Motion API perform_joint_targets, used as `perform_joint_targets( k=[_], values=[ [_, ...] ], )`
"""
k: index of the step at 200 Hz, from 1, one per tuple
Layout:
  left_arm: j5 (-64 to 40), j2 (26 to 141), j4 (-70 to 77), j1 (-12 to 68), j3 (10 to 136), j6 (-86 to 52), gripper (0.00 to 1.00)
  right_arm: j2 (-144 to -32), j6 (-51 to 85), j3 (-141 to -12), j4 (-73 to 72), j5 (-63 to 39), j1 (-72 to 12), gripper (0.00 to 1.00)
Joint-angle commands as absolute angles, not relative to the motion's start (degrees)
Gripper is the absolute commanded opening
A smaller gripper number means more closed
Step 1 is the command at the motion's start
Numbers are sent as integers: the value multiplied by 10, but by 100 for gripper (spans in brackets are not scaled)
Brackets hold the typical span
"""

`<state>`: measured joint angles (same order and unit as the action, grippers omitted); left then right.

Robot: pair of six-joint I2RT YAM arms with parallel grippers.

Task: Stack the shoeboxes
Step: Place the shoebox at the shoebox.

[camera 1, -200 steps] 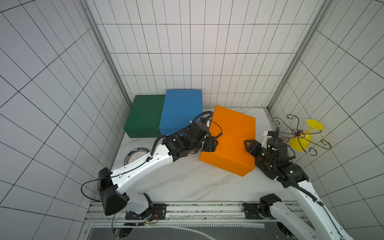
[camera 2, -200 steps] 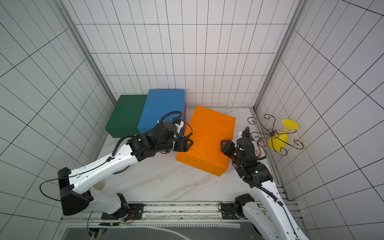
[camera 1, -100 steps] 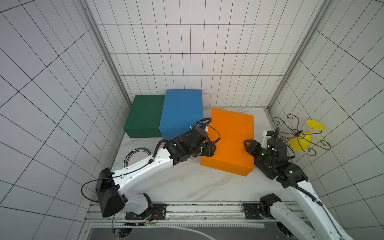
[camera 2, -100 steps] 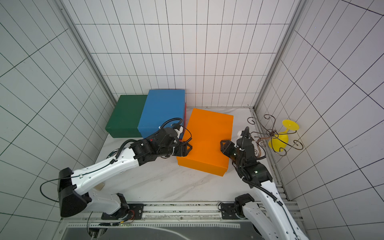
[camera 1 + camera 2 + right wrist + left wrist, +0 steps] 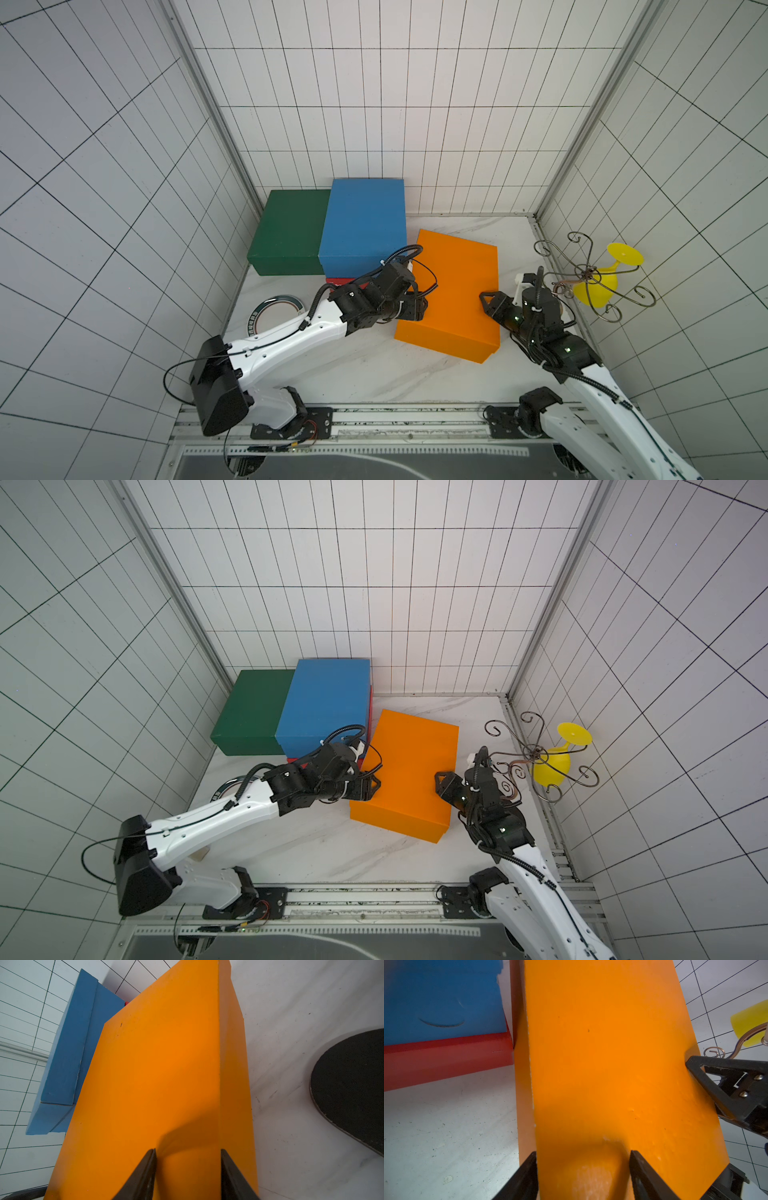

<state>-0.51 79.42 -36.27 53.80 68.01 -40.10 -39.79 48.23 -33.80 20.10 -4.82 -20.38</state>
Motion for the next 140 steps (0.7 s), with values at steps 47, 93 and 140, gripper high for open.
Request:
perform_joint_targets(
  k=[47,93,140],
  values=[
    [-110,781,-192,571,691,-412,66,-431,475,-357,142,-181,-268,47],
    [-109,766,-194,571,700,-415,66,-450,475,-403,140,-162,-307,47],
    [-113,770,-196,571,720,-413,66,-457,474,-454,152,-138,-334,47]
  ],
)
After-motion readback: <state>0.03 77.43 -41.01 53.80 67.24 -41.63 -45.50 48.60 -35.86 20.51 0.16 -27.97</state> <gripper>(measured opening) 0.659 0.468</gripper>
